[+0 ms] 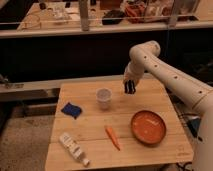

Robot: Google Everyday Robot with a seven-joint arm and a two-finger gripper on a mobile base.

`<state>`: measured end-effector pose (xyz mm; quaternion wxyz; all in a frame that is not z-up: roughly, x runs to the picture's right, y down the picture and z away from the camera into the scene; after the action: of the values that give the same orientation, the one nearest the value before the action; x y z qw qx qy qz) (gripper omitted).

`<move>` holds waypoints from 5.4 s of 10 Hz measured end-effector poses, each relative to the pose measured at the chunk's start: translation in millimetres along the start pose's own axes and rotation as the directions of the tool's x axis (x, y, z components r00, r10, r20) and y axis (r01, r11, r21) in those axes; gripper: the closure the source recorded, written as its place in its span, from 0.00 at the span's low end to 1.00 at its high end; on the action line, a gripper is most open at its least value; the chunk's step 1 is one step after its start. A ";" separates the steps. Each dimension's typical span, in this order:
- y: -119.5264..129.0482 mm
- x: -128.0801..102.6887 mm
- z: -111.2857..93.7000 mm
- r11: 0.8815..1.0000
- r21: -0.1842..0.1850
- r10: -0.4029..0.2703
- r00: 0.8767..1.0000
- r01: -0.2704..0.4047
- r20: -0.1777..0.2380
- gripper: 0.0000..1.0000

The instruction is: Place the eraser on the white sponge

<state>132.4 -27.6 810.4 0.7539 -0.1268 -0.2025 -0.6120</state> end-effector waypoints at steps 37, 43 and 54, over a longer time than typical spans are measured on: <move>-306.4 -116.0 110.8 0.682 0.076 -0.728 0.685 0.728 -0.036 0.20; -310.1 -113.2 115.2 0.687 0.049 -0.726 0.681 0.725 0.095 0.20; -311.1 -114.8 115.9 0.686 0.052 -0.726 0.681 0.725 0.096 0.20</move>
<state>-207.4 55.2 842.6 0.4383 -0.0660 -0.2798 -0.8516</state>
